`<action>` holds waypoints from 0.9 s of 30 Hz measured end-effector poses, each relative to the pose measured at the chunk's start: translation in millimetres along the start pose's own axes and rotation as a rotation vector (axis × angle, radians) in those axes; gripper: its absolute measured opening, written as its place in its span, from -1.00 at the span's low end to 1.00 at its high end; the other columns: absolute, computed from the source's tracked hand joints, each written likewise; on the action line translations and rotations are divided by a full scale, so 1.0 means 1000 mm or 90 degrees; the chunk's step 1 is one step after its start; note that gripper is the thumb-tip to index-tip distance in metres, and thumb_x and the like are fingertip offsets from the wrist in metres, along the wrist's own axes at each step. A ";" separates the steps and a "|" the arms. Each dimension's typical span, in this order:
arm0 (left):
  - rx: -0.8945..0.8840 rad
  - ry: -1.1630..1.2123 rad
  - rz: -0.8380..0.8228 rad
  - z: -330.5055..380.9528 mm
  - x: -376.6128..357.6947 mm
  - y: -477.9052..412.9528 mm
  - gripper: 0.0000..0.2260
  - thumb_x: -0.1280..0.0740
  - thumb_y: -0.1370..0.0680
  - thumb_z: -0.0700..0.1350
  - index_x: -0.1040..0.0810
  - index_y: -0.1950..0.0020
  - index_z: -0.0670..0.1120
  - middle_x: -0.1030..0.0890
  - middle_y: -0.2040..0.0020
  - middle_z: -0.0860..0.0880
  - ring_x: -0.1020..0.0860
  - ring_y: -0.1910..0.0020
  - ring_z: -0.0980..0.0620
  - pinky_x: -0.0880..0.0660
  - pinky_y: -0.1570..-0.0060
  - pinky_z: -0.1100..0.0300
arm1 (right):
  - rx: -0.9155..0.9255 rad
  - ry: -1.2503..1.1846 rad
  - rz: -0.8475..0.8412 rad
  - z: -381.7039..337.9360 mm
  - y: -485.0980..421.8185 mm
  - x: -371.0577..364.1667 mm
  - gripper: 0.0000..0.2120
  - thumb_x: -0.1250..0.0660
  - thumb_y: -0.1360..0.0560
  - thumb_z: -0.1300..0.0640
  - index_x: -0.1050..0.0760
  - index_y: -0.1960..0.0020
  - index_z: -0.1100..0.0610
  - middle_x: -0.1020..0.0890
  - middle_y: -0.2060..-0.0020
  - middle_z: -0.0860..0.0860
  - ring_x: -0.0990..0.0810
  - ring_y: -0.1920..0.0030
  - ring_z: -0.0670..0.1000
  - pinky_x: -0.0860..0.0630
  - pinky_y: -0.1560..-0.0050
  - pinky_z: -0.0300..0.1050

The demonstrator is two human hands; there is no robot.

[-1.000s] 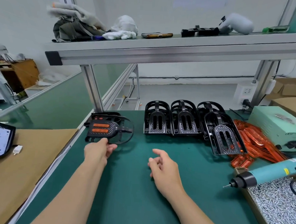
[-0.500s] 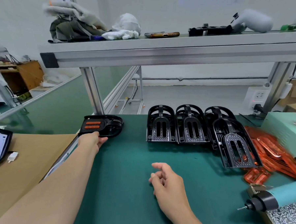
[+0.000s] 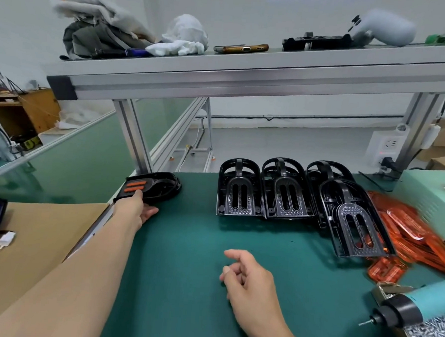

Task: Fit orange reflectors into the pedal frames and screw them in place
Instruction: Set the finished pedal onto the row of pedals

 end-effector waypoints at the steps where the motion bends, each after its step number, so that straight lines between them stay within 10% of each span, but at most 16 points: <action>1: -0.001 -0.012 0.000 -0.001 0.001 0.001 -0.65 -0.23 -0.68 -0.03 -0.43 -0.33 -0.27 -0.59 -0.06 -0.32 -0.59 0.32 -0.16 -0.47 0.67 0.23 | -0.003 -0.001 0.001 0.000 0.000 0.000 -0.77 -0.30 -0.59 0.17 -0.52 -0.18 -0.08 -0.66 0.20 0.04 -0.53 0.33 -0.08 -0.57 0.02 0.04; 18: -0.128 -0.149 -0.112 -0.009 -0.049 0.104 -0.58 -0.37 -0.59 0.07 -0.55 0.11 -0.32 -0.63 0.37 -0.22 -0.58 0.49 -0.04 -0.48 0.57 0.29 | -0.055 -0.071 0.056 0.005 -0.001 0.009 -0.69 -0.27 -0.57 0.25 -0.45 -0.20 -0.10 -0.65 0.17 -0.01 -0.57 0.25 -0.03 -0.58 0.07 -0.04; 27: -0.313 -0.326 -0.175 -0.020 -0.112 0.177 -0.83 -0.46 -0.50 -0.03 -0.56 0.13 -0.10 -0.66 0.25 -0.11 -0.60 0.44 0.07 -0.54 0.43 0.20 | -0.033 -0.115 0.107 0.001 0.000 0.020 -0.69 -0.25 -0.56 0.31 -0.47 -0.19 -0.02 -0.64 0.20 0.00 -0.54 0.32 -0.05 -0.48 0.22 -0.19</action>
Point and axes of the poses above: each hand's wrist, its own y-axis away from the middle knuckle, its own x-axis out of the back of the hand, z = x × y, the point moved 9 cm from there along -y, towards the middle knuckle
